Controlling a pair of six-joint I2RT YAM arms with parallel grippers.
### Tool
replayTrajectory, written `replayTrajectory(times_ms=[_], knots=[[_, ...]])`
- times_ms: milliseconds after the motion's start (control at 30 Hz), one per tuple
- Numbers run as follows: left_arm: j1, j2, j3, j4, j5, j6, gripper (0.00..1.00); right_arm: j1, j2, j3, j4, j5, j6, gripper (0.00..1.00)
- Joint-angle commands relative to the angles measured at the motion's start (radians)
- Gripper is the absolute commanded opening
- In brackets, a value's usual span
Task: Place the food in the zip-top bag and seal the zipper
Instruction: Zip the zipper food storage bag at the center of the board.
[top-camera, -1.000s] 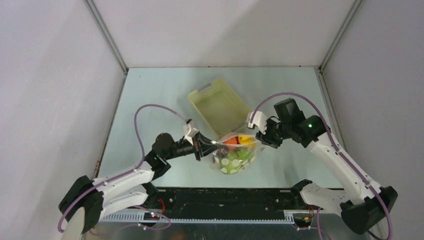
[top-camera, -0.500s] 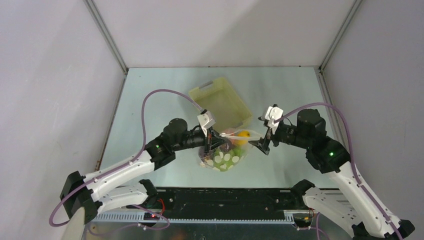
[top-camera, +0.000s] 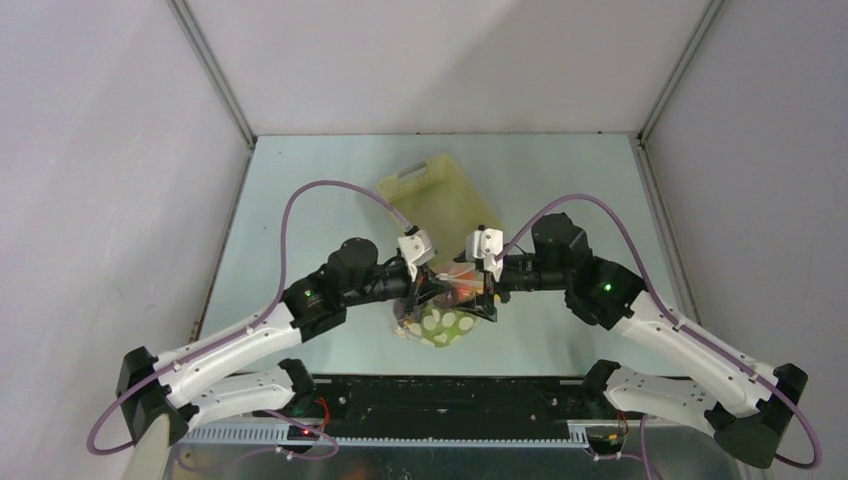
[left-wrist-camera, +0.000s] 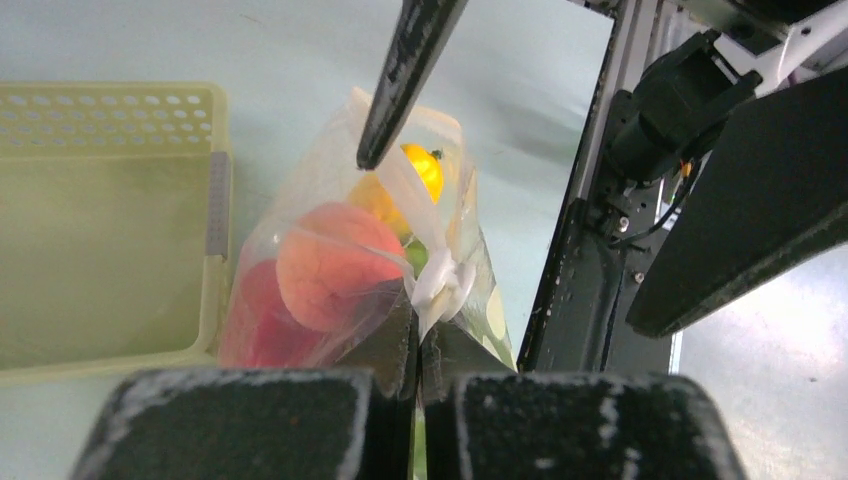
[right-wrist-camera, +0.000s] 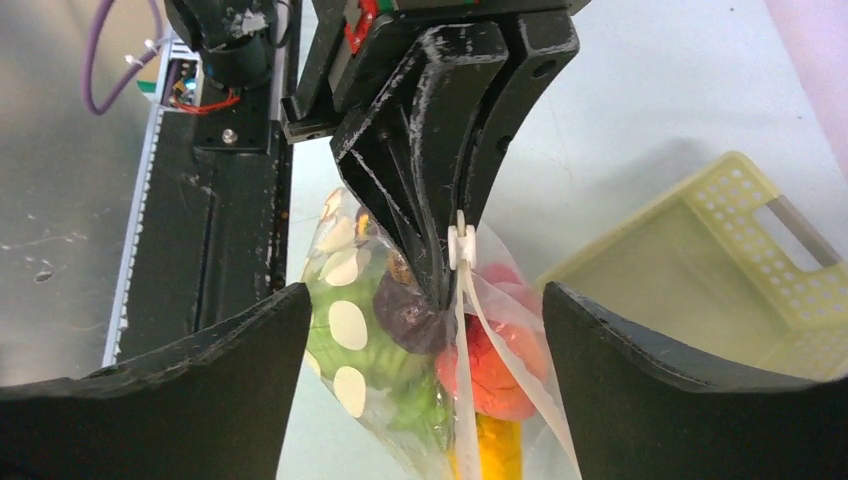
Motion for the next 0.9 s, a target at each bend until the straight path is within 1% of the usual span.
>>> replayTrajectory(times_ms=[0, 33, 100, 200, 267, 300, 333, 367, 433, 867], knots=[[-0.005, -0.056, 0.033, -0.072, -0.009, 0.062, 0.0, 0.025, 0.02, 0.079, 0.057, -0.016, 0.033, 0.85], [-0.005, -0.067, 0.028, -0.071, -0.009, 0.07, 0.0, 0.037, 0.029, 0.088, 0.059, -0.021, 0.047, 0.8], [-0.004, -0.081, 0.018, -0.073, -0.011, 0.082, 0.0, 0.057, 0.037, 0.092, 0.064, -0.011, 0.052, 0.76], [-0.004, -0.099, 0.01, -0.085, -0.006, 0.088, 0.0, 0.074, 0.046, 0.092, 0.079, 0.022, 0.043, 0.72], [-0.004, -0.112, 0.01, -0.089, 0.0, 0.107, 0.0, 0.081, 0.06, 0.094, 0.089, 0.016, 0.031, 0.64], [-0.004, -0.115, 0.009, -0.089, 0.0, 0.11, 0.0, 0.083, 0.072, 0.097, 0.091, 0.013, 0.025, 0.58], [-0.004, -0.119, 0.009, -0.091, -0.001, 0.112, 0.0, 0.087, 0.078, 0.099, 0.091, 0.014, 0.023, 0.55], [-0.004, -0.121, 0.008, -0.092, -0.003, 0.114, 0.0, 0.089, 0.088, 0.105, 0.093, 0.018, 0.023, 0.5], [-0.004, -0.127, 0.007, -0.093, -0.009, 0.113, 0.0, 0.089, 0.101, 0.111, 0.1, 0.014, 0.022, 0.46], [-0.004, -0.158, -0.005, -0.101, -0.015, 0.131, 0.0, 0.107, 0.136, 0.121, 0.122, -0.008, 0.005, 0.34]])
